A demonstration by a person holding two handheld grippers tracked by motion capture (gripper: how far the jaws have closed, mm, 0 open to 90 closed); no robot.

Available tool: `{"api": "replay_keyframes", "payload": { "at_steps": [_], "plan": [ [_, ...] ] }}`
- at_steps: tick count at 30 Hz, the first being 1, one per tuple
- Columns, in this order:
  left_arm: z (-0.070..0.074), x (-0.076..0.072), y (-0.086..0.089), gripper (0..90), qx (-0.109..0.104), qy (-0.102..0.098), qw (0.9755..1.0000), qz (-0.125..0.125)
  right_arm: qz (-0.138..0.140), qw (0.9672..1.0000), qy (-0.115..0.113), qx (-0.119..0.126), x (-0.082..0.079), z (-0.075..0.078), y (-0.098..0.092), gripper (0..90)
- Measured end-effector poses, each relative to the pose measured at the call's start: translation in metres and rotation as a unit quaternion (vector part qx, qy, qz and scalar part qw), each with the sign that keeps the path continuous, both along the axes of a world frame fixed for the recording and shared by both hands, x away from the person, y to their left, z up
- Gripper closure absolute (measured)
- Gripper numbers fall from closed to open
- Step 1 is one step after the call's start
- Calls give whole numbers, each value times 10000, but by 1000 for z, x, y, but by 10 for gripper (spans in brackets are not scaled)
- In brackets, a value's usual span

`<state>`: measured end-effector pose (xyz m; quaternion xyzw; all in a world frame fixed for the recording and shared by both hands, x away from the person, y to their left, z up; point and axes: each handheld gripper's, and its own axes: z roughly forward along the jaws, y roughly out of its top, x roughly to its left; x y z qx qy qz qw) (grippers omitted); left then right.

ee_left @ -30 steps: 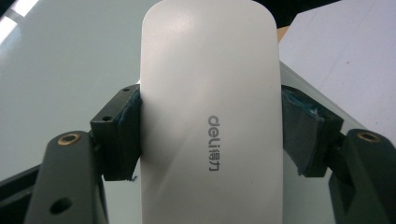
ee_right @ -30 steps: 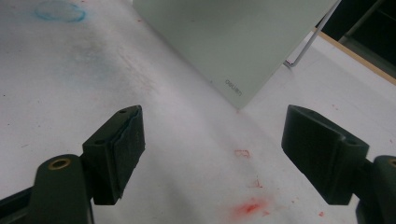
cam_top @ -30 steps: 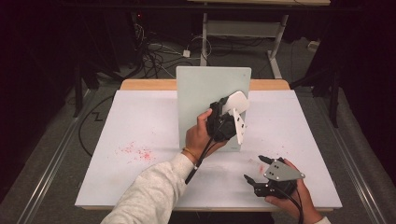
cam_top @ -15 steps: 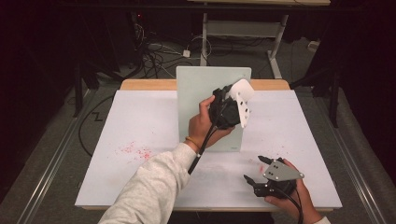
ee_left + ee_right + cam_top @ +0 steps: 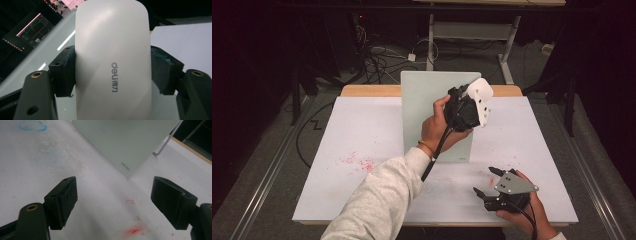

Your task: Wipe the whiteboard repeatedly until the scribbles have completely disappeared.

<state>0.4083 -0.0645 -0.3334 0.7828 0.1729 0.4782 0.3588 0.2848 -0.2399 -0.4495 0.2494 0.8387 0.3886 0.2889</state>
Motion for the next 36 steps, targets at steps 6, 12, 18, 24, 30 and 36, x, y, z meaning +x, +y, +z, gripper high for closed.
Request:
{"api": "replay_keyframes", "payload": {
  "at_steps": [6, 12, 18, 24, 30, 36],
  "plan": [
    [-11, -5, 11, 292, -46, 207, 9997, -135, 3, 10000, -37, -14, 0, 1, 1, 220],
    [-12, -19, 27, 292, -122, 133, 9996, -239, -57, 9999, -80, 34, 1, 2, -1, 220],
    [-12, -25, 38, 292, -74, -26, 9997, -219, -73, 9999, -134, 12, 0, 3, -1, 220],
    [-14, -28, 46, 292, -108, -30, 9998, -170, -45, 9999, -119, -7, -1, 2, 0, 219],
    [-19, -30, 55, 292, -120, -1, 9998, -157, -62, 9999, -144, 6, -1, 3, -1, 220],
    [-23, -31, 64, 292, -138, 56, 9998, -147, -164, 9997, -173, 54, 0, 5, -3, 220]
  ]
}}
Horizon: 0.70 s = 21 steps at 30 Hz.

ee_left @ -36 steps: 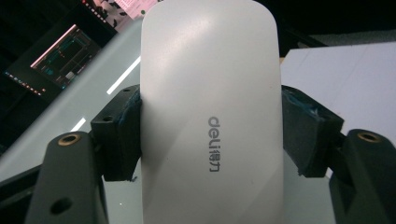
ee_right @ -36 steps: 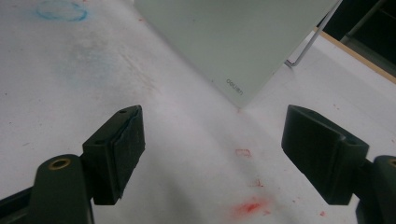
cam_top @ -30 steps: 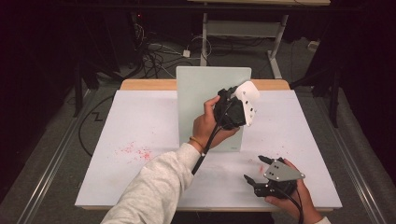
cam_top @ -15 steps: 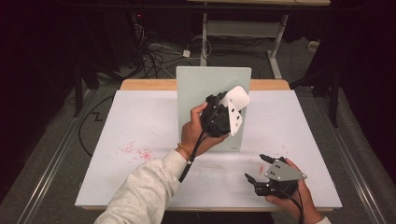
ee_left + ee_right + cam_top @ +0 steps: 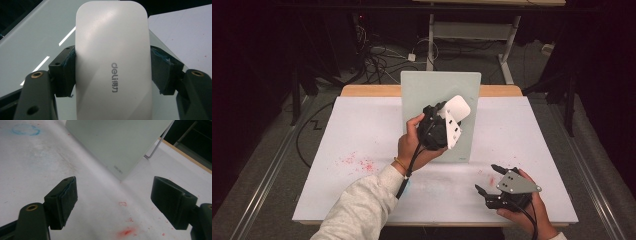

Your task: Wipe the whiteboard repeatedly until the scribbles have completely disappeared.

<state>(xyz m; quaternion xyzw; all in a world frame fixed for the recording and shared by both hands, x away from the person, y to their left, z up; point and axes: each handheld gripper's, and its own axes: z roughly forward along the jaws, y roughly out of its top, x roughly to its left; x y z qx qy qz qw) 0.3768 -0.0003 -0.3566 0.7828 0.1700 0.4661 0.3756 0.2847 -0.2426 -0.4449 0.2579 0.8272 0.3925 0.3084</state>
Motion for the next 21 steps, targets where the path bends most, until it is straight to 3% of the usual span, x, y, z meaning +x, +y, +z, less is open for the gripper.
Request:
{"api": "replay_keyframes", "payload": {
  "at_steps": [14, 21],
  "plan": [
    [-6, -18, 31, 292, -55, 143, 9998, -161, -121, 9998, -63, 127, 2, 3, -5, 222],
    [-8, -26, 48, 292, -78, 339, 9989, -300, -191, 9996, -89, 184, 2, 5, -8, 222]
  ]
}}
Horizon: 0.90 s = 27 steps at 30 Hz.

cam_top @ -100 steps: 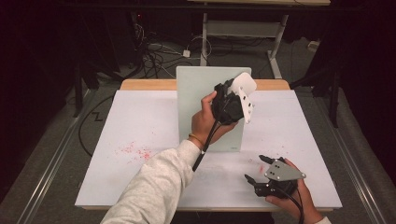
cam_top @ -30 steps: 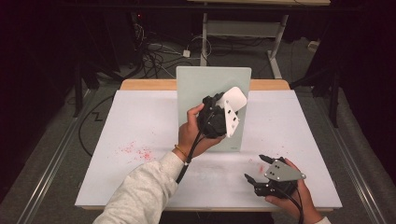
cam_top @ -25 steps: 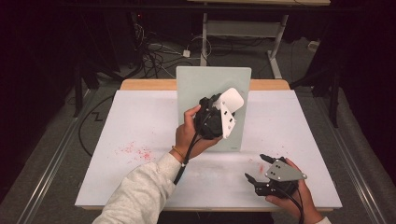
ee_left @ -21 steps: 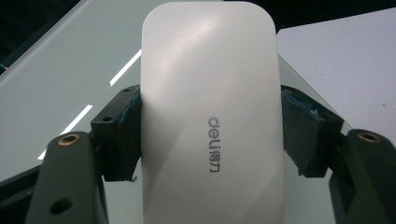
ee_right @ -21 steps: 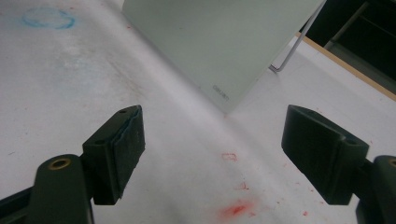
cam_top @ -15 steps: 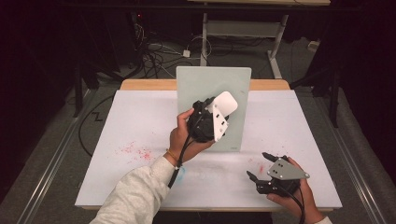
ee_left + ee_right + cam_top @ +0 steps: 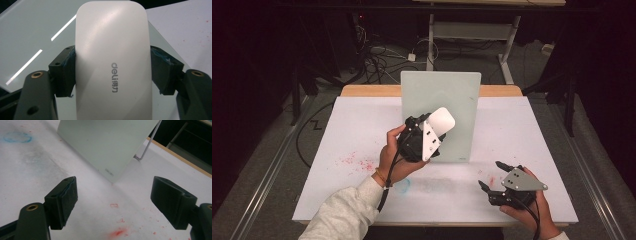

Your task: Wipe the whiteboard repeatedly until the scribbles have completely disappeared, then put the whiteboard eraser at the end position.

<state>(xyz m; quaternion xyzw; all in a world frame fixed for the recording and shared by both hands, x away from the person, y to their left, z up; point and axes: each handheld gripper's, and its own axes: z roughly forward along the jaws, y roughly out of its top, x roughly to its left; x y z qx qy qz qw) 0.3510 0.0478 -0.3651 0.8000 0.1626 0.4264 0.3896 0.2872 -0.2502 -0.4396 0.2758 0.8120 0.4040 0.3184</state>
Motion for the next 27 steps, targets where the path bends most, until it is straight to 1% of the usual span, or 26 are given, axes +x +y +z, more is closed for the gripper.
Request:
{"api": "replay_keyframes", "payload": {
  "at_steps": [5, 7, 10, 14, 16, 21, 25, 27],
  "plan": [
    [-2, -2, 12, 292, -10, 121, 9999, -7, 1, 10000, 0, -8, 0, 0, 1, 222],
    [-4, -4, 16, 292, 38, 142, 9999, -30, -20, 10000, -38, -8, 0, 0, 1, 228],
    [-7, -8, 21, 292, 118, 183, 9997, -70, -69, 9999, -96, 68, -1, 2, 0, 232],
    [-8, -13, 27, 292, 147, 270, 9993, -193, -119, 9998, -116, 94, 0, 1, -1, 232],
    [-9, -15, 30, 292, 115, 339, 9990, -263, -146, 9997, -135, 132, 0, 2, -2, 235],
    [-15, -23, 34, 292, 201, 504, 9977, -396, -177, 9996, -149, 175, 0, 2, -4, 236],
    [-21, -30, 39, 292, 323, 662, 9959, -524, -142, 9997, -129, 131, -1, 0, -2, 236],
    [-24, -32, 42, 292, 329, 775, 9947, -591, -139, 9998, -112, 88, -1, -1, -2, 235]
  ]
}}
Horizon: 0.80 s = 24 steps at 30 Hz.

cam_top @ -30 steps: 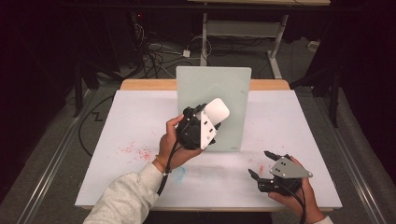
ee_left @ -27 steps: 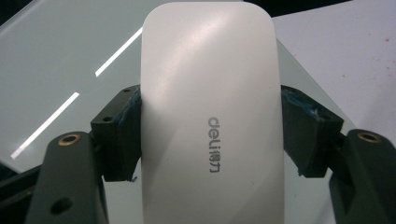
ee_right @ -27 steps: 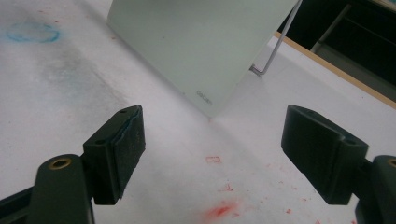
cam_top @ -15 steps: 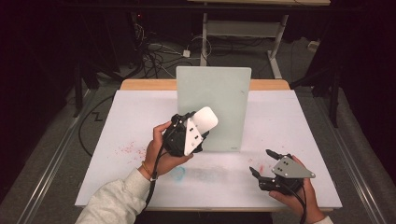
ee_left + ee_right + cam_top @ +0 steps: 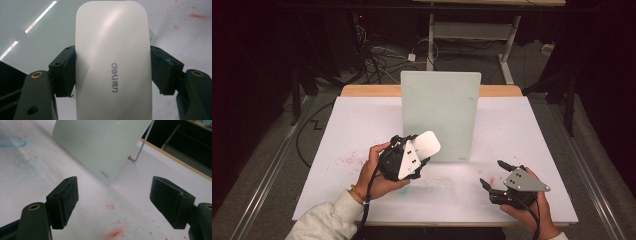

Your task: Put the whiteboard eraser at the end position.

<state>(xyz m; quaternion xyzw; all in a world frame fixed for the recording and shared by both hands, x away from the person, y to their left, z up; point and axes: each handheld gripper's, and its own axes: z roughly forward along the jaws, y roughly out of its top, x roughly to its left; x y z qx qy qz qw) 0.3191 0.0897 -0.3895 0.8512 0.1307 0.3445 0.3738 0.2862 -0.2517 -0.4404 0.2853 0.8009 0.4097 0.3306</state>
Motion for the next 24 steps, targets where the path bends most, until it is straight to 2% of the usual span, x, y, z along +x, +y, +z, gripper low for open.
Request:
{"api": "replay_keyframes", "payload": {
  "at_steps": [7, 13, 18, 22, 24],
  "plan": [
    [-11, -6, 6, 292, 166, 293, 9992, -235, -11, 10000, 44, -21, -1, -1, 2, 236],
    [-18, -9, 4, 292, 343, 536, 9966, -528, 42, 10000, 74, -47, 0, -2, 3, 236],
    [-26, -7, -1, 292, 514, 748, 9933, -715, 51, 9999, 82, -56, 0, -3, 3, 236],
    [-32, -6, -4, 292, 659, 946, 9896, -859, 71, 9999, 89, -65, 0, -3, 3, 236],
    [-34, -2, -5, 291, 710, 1122, 9868, -924, 86, 9999, 91, -78, -1, -3, 4, 236]
  ]
}}
